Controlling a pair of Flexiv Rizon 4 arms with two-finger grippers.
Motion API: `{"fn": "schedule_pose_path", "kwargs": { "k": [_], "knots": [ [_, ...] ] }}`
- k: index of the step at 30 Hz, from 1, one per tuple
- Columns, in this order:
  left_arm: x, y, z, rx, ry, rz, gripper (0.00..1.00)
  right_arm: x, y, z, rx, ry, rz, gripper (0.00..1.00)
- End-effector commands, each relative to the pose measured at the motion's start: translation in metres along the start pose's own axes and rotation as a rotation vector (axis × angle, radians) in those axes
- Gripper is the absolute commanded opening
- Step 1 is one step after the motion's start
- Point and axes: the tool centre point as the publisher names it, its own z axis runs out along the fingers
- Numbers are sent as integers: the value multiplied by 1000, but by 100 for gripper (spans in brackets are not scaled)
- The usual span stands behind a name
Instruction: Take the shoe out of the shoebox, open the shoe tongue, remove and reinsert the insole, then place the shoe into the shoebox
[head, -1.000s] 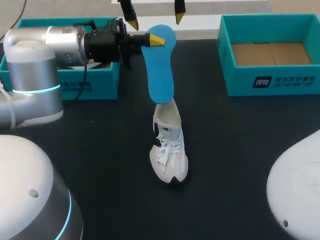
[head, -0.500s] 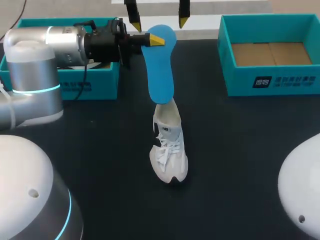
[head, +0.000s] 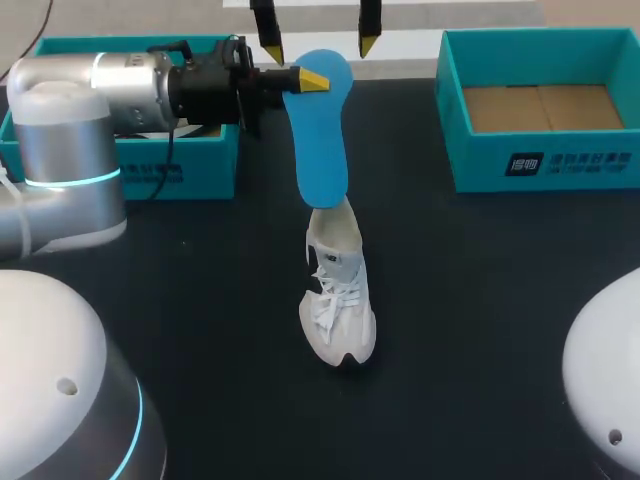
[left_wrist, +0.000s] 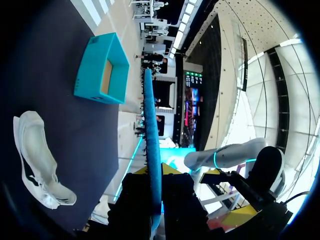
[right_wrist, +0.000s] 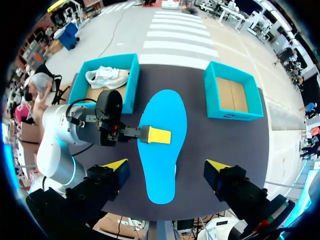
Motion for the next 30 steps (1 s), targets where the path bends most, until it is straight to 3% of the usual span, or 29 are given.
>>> {"fn": "schedule_pose_path", "kwargs": {
  "k": [1, 30],
  "knots": [
    [0, 0, 0, 0, -1, 0, 0, 0, 1, 0, 1, -1, 0, 100],
    [0, 0, 0, 0, -1, 0, 0, -1, 0, -1, -2, 8, 6, 100]
  ]
}}
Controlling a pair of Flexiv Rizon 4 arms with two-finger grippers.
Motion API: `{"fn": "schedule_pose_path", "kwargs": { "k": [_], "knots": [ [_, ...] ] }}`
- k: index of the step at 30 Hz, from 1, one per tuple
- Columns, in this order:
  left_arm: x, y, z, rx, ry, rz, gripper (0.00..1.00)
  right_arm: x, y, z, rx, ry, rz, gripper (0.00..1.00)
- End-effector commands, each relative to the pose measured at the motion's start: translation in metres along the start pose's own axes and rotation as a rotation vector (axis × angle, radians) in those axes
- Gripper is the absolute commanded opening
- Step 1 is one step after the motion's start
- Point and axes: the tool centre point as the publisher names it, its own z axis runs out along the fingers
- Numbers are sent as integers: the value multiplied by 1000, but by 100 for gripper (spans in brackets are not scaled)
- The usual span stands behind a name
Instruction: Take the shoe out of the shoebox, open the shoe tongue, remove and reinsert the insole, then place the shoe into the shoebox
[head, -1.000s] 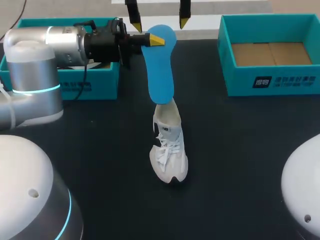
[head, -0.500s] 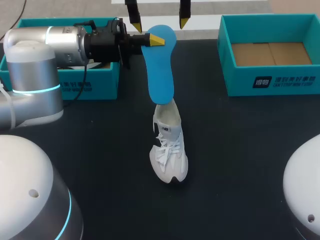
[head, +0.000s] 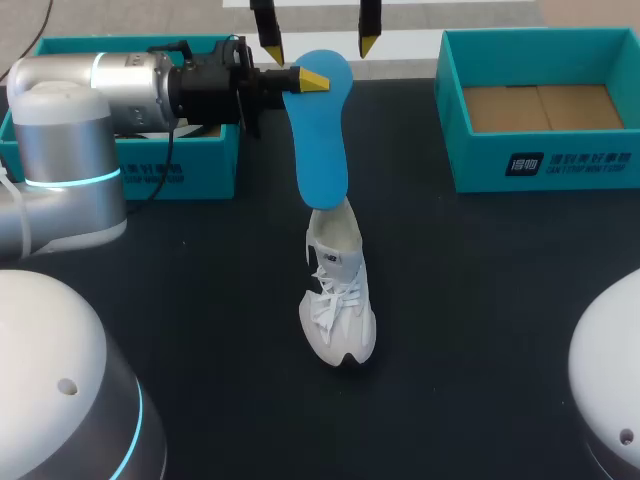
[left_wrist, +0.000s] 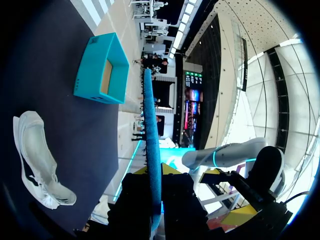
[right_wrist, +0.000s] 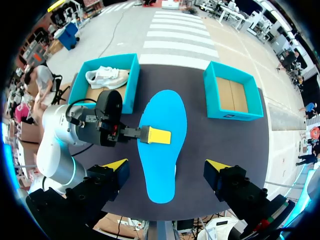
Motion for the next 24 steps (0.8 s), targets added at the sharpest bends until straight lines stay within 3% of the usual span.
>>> {"fn": "schedule_pose_path", "kwargs": {
  "k": [1, 12, 20, 24],
  "knots": [
    [0, 0, 0, 0, -1, 0, 0, -3, -1, -1, -6, 19, 7, 100],
    [0, 0, 0, 0, -1, 0, 0, -25, -3, -3, -31, 176, 61, 100],
    [0, 0, 0, 0, -1, 0, 0, -40, -3, 1, -27, 415, 120, 100],
    [0, 0, 0, 0, -1, 0, 0, -41, -3, 3, -22, 609, 109, 100]
  ]
}}
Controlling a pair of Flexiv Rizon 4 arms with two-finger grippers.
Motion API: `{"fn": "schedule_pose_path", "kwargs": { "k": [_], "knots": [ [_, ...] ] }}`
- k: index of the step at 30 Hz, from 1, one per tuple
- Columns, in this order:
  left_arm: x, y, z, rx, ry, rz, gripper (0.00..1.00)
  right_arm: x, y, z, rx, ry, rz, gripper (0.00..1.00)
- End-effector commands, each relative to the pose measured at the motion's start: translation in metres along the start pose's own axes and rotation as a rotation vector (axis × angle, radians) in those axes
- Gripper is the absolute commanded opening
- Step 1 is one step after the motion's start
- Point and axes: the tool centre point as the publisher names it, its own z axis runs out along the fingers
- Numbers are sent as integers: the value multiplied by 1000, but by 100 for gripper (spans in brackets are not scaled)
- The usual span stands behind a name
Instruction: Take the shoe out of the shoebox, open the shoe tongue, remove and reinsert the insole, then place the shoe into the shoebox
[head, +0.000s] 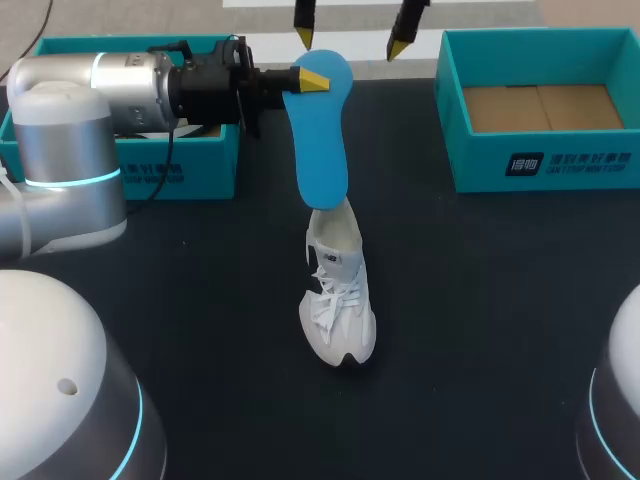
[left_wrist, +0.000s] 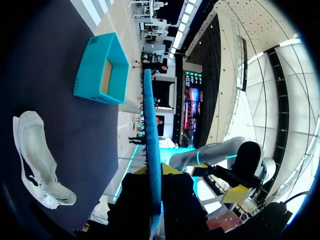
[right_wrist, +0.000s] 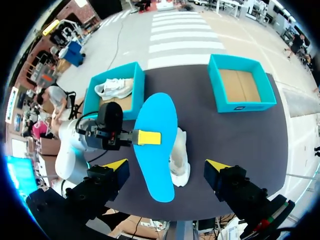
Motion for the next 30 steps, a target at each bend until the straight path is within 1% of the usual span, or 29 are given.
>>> {"fn": "schedule_pose_path", "kwargs": {
  "k": [1, 3, 8, 9, 10, 27, 29, 30],
  "knots": [
    [0, 0, 0, 0, -1, 0, 0, -12, -1, 6, 16, 419, -8, 100],
    [0, 0, 0, 0, -1, 0, 0, -12, -2, 7, 11, 479, 15, 100],
    [0, 0, 0, 0, -1, 0, 0, -17, -3, 14, 22, 586, 26, 100],
    [0, 0, 0, 0, -1, 0, 0, -18, -4, 16, 40, 609, 12, 100],
    [0, 0, 0, 0, -1, 0, 0, -21, -3, 18, 44, 612, 45, 100],
    [0, 0, 0, 0, -1, 0, 0, -21, -3, 18, 44, 612, 45, 100],
    [0, 0, 0, 0, -1, 0, 0, -28, -5, 20, 26, 725, 64, 100],
    [0, 0, 0, 0, -1, 0, 0, -32, -7, 20, 8, 763, 62, 100]
  ]
}}
